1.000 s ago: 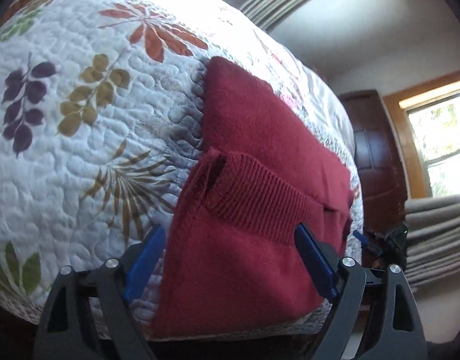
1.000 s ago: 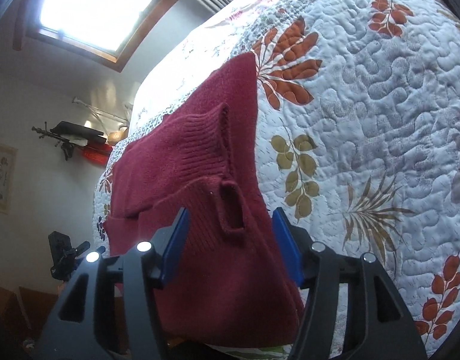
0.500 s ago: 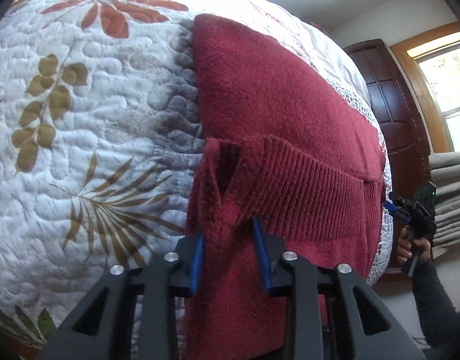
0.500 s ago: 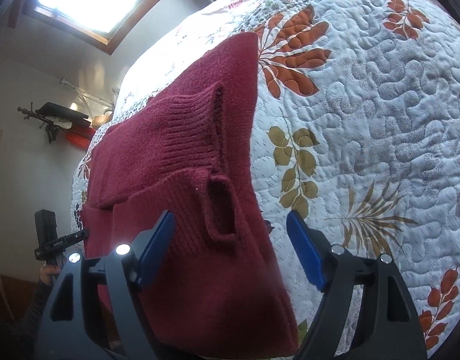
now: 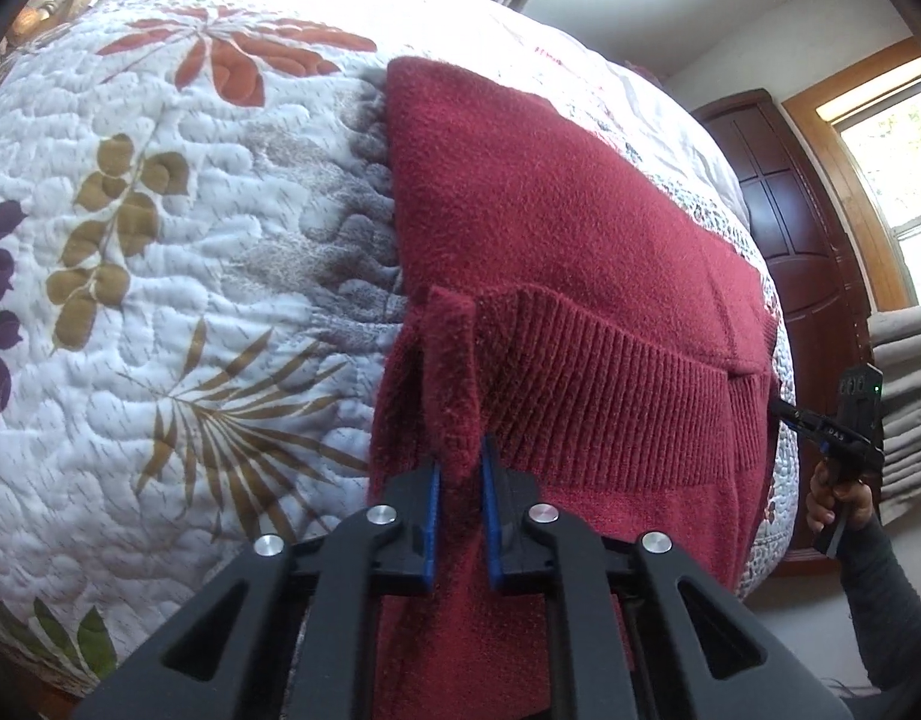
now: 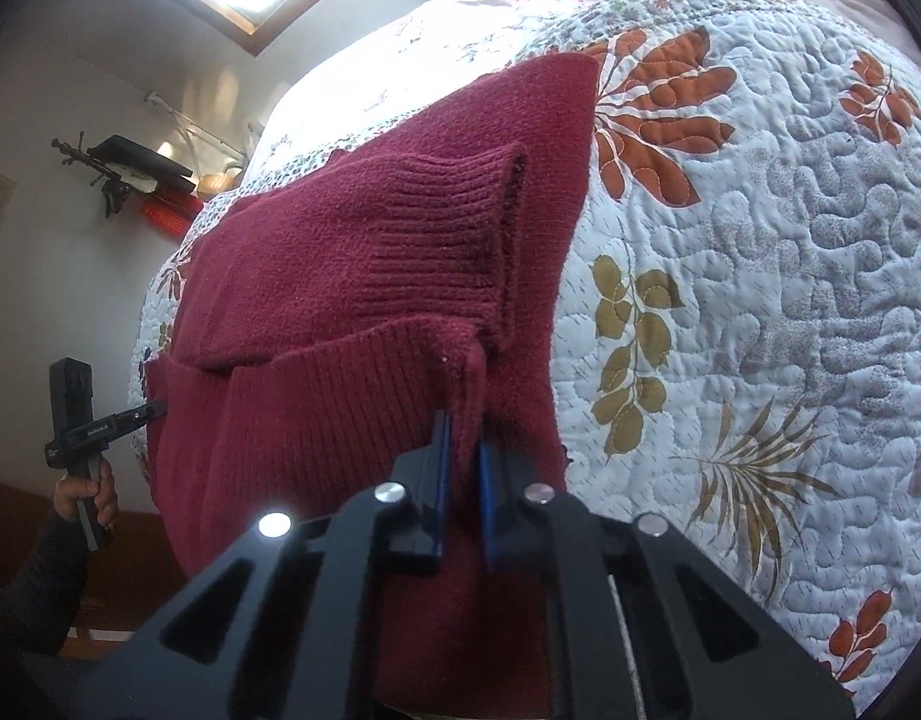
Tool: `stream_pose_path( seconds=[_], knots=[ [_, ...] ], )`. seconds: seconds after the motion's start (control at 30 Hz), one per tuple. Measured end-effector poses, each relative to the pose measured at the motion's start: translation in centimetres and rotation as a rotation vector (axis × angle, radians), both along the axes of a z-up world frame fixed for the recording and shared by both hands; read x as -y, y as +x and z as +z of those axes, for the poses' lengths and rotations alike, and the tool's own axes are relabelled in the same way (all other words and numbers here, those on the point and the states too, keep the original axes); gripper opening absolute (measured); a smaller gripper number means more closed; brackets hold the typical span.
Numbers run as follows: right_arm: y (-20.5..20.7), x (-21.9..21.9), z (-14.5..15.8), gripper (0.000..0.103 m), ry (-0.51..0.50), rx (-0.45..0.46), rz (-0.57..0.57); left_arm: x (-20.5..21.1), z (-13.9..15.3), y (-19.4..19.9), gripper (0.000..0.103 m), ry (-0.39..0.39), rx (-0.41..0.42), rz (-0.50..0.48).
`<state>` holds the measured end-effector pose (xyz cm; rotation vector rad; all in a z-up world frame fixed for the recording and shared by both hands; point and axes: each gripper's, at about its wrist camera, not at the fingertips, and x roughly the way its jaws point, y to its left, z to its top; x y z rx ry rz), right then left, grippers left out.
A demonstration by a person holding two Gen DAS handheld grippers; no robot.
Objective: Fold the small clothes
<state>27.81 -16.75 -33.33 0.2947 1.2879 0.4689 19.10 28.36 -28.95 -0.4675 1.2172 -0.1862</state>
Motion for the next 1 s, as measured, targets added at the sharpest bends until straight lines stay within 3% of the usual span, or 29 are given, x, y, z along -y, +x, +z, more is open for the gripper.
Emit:
stream_pose_path(
  seconds=[0.4,0.63,0.8,1.0],
  knots=[
    [-3.9,1.7,7.1,0.006,0.032,0.129,-0.086,0.2,5.9,-4.0,0.009,-0.014,0.167,0.069],
    [-3.8,2.2,12.2,0.006,0.066,0.222,-0.104,-0.6,11.0,-4.5,0.009,-0.023,0.283,0.090],
    [0.2,2.2,14.1,0.006,0.121,0.256,-0.127,-1.9,13.1,-0.6,0.009,-0.067,0.342,0.095],
    [7.1,1.8,13.0,0.005,0.109,0.236,-0.157,-2.6,12.1,7.9,0.009,-0.108,0.322,0.055]
  ],
)
